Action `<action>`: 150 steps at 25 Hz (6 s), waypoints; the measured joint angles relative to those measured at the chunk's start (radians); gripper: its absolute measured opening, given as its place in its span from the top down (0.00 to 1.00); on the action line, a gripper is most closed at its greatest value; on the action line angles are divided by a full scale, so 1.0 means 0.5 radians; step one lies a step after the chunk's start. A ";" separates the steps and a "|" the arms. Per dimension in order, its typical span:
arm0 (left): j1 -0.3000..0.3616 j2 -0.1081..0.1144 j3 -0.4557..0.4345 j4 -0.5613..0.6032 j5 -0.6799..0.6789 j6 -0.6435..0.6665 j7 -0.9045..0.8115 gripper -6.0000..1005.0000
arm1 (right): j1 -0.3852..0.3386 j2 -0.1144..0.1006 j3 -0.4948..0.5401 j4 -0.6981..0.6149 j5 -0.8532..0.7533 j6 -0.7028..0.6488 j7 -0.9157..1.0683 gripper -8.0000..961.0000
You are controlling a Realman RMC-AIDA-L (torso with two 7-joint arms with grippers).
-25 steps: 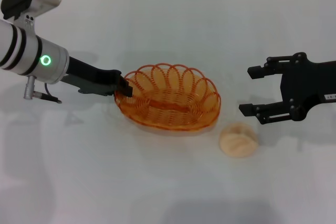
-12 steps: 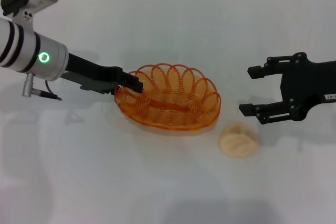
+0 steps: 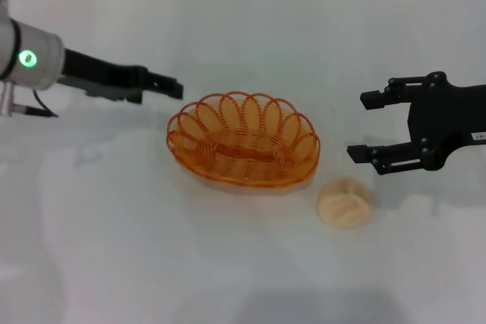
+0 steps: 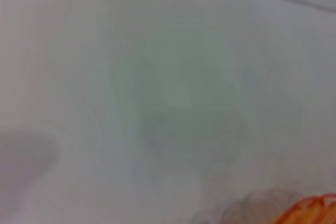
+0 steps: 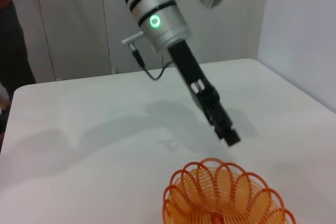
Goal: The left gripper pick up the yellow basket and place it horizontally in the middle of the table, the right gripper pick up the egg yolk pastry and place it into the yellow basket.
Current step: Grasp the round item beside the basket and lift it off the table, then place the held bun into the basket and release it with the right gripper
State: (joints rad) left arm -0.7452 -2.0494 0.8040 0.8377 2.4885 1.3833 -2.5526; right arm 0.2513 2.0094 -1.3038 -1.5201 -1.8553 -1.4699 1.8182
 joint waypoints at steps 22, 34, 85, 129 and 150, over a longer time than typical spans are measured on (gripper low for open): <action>0.654 0.003 -0.025 0.661 -1.570 0.419 1.160 0.11 | 0.007 0.000 -0.031 0.025 0.003 0.010 0.031 0.19; 0.744 0.068 -0.022 0.802 -1.241 0.709 1.119 0.11 | 0.046 0.003 -0.110 0.050 -0.174 0.027 0.176 0.19; 0.628 0.028 -0.009 0.849 -0.743 0.918 1.026 0.11 | 0.197 0.006 -0.509 0.353 -0.542 0.298 0.431 0.37; 0.552 0.093 0.019 0.860 -0.577 0.987 1.003 0.12 | 0.566 0.017 -0.665 0.154 -0.527 0.468 0.615 0.95; 0.546 0.082 0.018 0.858 -0.576 0.957 1.007 0.12 | 0.660 0.028 -1.004 0.394 -0.501 1.009 0.549 0.95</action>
State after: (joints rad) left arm -0.4725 -2.0083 0.8129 1.2669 2.2007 1.8619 -2.0494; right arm 0.5812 2.0234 -1.8059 -1.3230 -2.1057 -0.9656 2.0927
